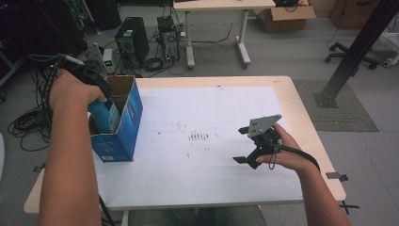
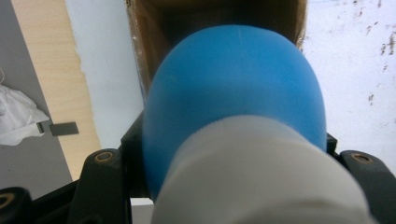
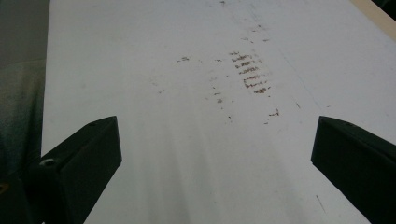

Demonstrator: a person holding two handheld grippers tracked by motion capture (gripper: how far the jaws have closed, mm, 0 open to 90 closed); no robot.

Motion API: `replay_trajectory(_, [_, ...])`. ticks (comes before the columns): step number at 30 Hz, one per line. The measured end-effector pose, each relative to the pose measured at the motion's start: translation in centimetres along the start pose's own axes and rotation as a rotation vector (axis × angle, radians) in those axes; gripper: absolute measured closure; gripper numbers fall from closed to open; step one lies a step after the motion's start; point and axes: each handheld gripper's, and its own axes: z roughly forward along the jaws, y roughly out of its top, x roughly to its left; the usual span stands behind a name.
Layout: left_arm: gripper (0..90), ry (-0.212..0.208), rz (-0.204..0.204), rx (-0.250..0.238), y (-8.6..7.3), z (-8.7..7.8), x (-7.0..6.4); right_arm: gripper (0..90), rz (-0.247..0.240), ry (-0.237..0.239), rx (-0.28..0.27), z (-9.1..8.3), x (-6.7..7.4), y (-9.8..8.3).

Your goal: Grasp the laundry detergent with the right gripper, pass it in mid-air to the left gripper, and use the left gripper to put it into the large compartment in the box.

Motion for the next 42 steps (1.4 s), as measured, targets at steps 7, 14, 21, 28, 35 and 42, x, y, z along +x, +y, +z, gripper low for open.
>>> replay_trajectory(7, [39.0,0.008,-0.004,0.001,0.1,1.4,0.2,1.8,-0.001,0.002,0.001,0.1,0.0,0.0])
replay_trajectory(14, [39.1,0.003,-0.002,0.005,0.2,2.7,0.1,1.8,0.002,0.004,0.005,0.4,0.1,0.0])
replay_trajectory(21, [39.0,0.002,0.003,0.019,0.3,4.0,0.1,1.8,0.002,0.006,0.004,0.5,0.2,0.1])
replay_trajectory(28, [39.0,0.0,0.012,0.031,0.5,5.1,0.0,1.9,0.004,0.008,0.006,0.6,0.2,-0.1])
replay_trajectory(35, [39.0,0.003,0.008,0.037,0.6,5.8,-0.1,1.8,0.007,0.009,0.01,0.7,0.2,-0.3])
replay_trajectory(42, [39.0,0.001,0.01,0.052,0.7,6.7,0.0,1.8,0.011,0.01,0.016,0.9,0.2,-0.4])
